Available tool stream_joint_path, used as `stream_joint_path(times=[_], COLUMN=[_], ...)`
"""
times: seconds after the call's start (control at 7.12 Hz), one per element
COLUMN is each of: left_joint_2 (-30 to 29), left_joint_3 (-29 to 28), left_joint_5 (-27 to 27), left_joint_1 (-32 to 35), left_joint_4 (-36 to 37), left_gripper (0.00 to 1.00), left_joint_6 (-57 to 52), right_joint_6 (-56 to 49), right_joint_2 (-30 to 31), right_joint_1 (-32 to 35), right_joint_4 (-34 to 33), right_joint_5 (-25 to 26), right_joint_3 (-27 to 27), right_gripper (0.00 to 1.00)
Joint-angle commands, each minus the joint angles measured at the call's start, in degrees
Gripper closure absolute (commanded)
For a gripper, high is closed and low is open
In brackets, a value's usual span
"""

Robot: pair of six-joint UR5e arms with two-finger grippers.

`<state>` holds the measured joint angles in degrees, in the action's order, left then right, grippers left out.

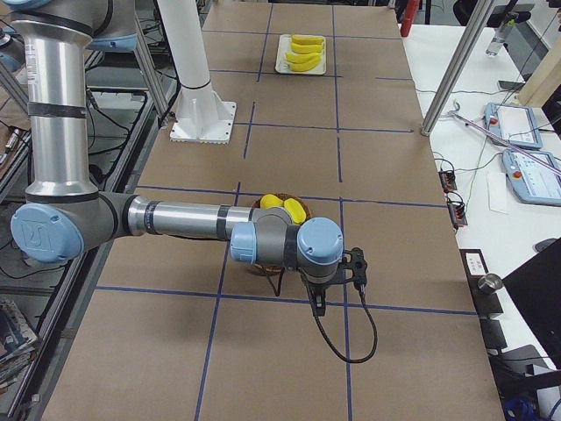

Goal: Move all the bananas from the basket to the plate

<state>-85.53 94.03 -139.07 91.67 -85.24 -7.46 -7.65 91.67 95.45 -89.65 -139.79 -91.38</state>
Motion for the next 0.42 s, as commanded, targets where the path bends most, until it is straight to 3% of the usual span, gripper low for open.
stream_joint_path(times=[0.0, 0.28], left_joint_2=[0.01, -0.07], left_joint_3=[-0.07, -0.07], left_joint_5=[-0.24, -0.24], left_joint_1=[0.0, 0.0], left_joint_4=[-0.01, -0.01], left_gripper=[0.0, 0.0], left_joint_6=[-0.01, -0.01], right_joint_6=[0.0, 0.0], right_joint_2=[0.0, 0.0], right_joint_1=[0.0, 0.0], right_joint_4=[0.0, 0.0], right_joint_5=[-0.83, -1.18], right_joint_3=[-0.02, 0.06], right_gripper=[0.0, 0.0])
